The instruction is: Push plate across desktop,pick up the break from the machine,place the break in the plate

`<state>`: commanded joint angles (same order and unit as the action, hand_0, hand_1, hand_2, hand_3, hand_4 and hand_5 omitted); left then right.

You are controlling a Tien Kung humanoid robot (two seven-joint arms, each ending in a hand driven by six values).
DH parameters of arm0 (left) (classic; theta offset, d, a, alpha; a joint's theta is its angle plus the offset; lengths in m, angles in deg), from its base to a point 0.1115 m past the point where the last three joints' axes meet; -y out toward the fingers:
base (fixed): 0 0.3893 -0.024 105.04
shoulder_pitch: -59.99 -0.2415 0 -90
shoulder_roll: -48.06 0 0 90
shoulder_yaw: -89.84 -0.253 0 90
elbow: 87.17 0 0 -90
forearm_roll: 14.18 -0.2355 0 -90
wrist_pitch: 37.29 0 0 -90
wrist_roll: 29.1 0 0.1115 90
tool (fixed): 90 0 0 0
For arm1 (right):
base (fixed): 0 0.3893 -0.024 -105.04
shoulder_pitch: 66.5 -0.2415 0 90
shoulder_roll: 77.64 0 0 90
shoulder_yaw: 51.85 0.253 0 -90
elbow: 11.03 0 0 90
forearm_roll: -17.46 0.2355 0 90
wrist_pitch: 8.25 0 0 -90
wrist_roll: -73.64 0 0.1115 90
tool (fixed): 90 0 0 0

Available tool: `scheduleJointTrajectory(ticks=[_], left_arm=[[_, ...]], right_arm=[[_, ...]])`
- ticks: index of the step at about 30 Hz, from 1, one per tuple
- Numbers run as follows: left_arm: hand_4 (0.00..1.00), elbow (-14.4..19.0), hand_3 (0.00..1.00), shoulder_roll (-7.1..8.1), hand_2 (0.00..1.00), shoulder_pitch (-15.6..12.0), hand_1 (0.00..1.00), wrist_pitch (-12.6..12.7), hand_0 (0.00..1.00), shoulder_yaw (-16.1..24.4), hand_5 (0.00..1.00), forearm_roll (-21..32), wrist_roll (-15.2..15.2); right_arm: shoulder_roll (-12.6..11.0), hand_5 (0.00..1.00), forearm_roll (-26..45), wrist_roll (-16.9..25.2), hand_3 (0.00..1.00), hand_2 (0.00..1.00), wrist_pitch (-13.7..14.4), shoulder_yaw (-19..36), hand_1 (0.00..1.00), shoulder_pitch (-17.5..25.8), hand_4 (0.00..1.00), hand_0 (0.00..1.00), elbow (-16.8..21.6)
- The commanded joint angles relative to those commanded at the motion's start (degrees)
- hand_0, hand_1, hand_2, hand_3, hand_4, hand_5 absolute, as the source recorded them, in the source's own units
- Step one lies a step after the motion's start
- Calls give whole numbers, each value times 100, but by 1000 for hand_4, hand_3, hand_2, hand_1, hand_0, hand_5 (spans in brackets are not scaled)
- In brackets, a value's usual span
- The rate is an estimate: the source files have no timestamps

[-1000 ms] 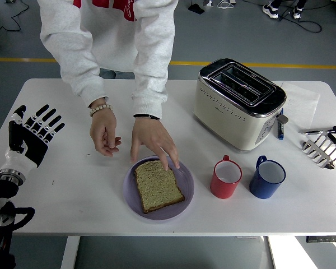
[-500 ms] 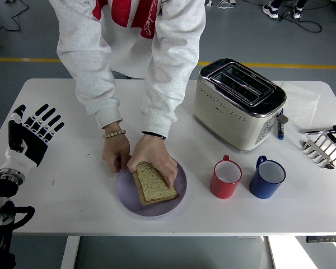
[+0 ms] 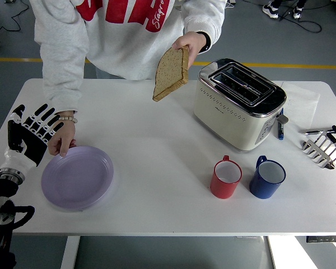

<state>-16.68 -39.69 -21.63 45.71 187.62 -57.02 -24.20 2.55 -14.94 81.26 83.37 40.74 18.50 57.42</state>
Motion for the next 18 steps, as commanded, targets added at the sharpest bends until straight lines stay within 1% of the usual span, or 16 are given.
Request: scheduleJointTrajectory(ticks=[18], left_arm=[[627, -3, 725, -2, 773, -10, 759, 5, 745, 11, 998, 7, -5]], right_arm=[[-3, 584, 4, 6, 634, 677, 3, -24, 689, 4, 509, 743, -16]])
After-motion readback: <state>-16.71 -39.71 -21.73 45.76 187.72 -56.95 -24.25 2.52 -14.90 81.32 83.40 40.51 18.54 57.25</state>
